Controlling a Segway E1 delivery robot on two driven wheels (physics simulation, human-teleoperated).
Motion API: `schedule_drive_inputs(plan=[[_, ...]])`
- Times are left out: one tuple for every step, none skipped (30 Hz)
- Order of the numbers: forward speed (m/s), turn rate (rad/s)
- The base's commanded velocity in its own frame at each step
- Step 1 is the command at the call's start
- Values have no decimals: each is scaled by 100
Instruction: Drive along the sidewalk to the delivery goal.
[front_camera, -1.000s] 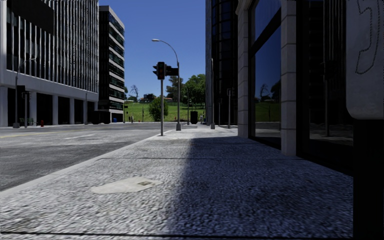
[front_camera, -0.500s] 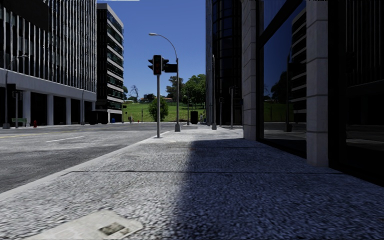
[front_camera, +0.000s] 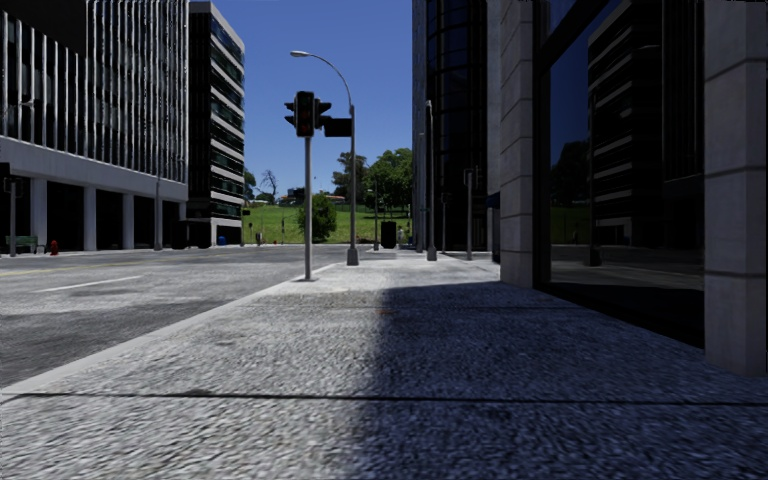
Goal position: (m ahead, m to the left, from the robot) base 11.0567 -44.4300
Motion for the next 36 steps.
schedule_drive_inputs(plan=[[200,0],[200,0],[200,0],[200,0],[200,0],[200,0],[200,0],[200,0],[200,0],[200,0],[200,0],[200,0],[200,0],[200,0],[200,0],[200,0],[200,0],[200,0],[200,0],[200,0],[200,0],[200,0],[200,0],[200,0],[200,0],[200,0],[200,0],[200,0],[200,0],[200,0],[200,0],[200,0],[200,0],[200,0],[200,0],[200,0]])
